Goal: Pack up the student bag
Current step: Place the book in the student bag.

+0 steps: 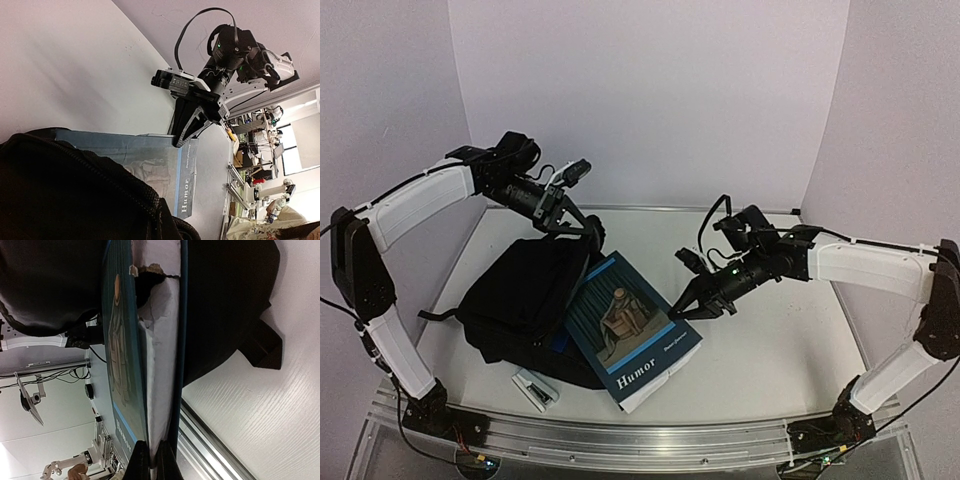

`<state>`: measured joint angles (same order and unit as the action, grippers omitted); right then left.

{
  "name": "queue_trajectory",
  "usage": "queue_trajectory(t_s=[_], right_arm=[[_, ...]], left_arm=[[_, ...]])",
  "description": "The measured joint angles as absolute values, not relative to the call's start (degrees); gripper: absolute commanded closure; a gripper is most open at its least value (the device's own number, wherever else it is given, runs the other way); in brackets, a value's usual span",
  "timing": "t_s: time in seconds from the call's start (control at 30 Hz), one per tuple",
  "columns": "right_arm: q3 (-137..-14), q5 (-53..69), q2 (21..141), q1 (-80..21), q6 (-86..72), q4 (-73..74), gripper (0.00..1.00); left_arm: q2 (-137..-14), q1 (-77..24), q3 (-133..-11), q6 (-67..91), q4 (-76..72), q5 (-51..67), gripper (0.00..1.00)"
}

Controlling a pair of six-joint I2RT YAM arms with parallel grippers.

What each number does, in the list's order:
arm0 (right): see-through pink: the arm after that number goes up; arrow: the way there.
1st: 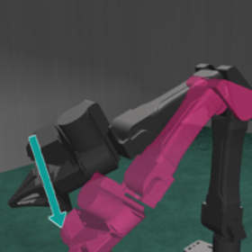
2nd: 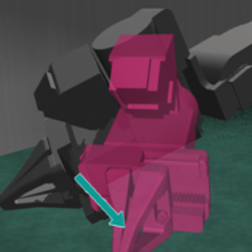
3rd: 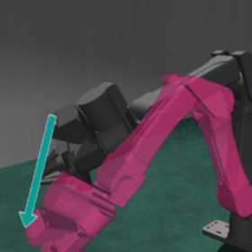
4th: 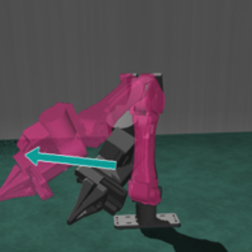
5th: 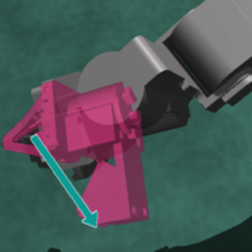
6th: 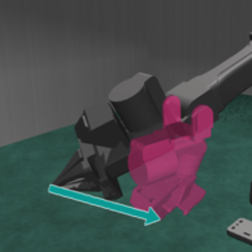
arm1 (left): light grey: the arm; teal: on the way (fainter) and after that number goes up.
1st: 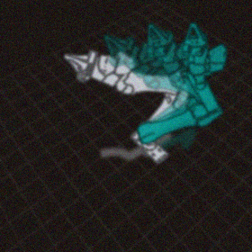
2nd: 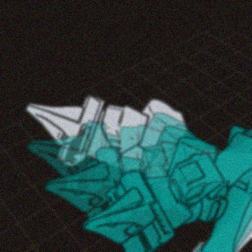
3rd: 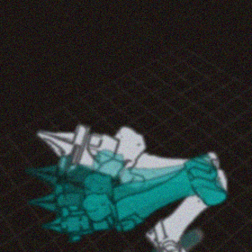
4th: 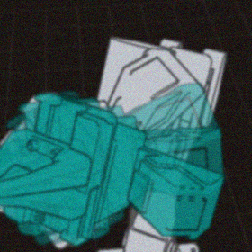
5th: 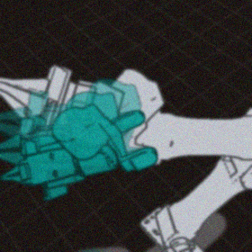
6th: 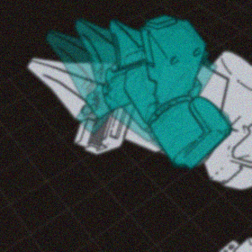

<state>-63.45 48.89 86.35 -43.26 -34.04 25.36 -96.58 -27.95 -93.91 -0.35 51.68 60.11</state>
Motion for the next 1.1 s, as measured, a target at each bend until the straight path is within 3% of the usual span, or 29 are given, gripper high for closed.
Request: queue_trajectory(t_s=[1.1], right_arm=[[-81.2, 54.9, 112.0, -44.4, -37.9, 11.3, 1.0]], left_arm=[[-99.0, -31.2, -98.3, -6.0, 57.1, 62.6, 1.0]])
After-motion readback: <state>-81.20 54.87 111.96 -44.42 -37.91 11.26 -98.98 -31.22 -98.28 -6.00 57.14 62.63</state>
